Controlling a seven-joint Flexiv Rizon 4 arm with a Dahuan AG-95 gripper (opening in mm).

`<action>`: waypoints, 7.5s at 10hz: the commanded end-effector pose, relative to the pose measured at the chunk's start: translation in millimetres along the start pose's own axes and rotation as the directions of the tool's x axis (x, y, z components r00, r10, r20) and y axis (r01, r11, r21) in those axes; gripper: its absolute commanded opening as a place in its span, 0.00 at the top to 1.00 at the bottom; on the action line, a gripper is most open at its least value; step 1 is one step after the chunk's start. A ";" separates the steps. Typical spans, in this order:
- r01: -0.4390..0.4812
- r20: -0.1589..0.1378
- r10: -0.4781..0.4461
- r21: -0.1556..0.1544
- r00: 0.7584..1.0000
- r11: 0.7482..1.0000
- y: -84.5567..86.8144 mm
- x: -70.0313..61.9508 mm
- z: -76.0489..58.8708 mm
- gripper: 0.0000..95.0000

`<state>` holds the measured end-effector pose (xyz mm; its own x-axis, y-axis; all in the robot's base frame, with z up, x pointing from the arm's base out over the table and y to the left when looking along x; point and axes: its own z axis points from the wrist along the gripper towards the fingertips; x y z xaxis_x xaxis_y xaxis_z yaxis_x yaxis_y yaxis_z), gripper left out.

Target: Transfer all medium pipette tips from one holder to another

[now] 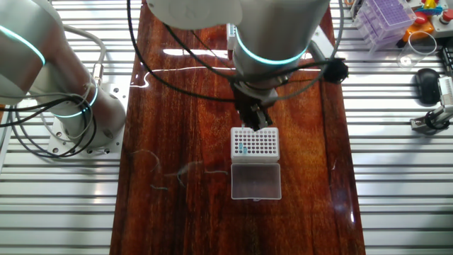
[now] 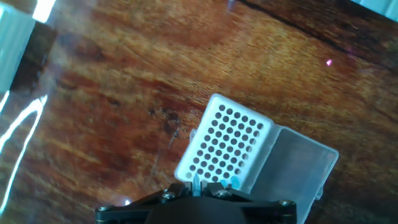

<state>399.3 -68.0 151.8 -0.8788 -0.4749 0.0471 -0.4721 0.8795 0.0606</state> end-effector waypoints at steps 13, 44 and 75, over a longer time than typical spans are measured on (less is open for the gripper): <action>0.048 0.021 -0.049 0.024 0.999 0.999 -21.3 6.9 22.0 1.00; 0.030 0.017 -0.030 0.017 0.999 0.999 -15.4 6.7 40.2 0.80; -0.079 -0.012 0.078 -0.046 0.997 0.996 262.2 -180.7 62.6 1.00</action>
<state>429.6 250.2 97.2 -0.9375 -0.3400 0.0736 -0.3339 0.9389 0.0838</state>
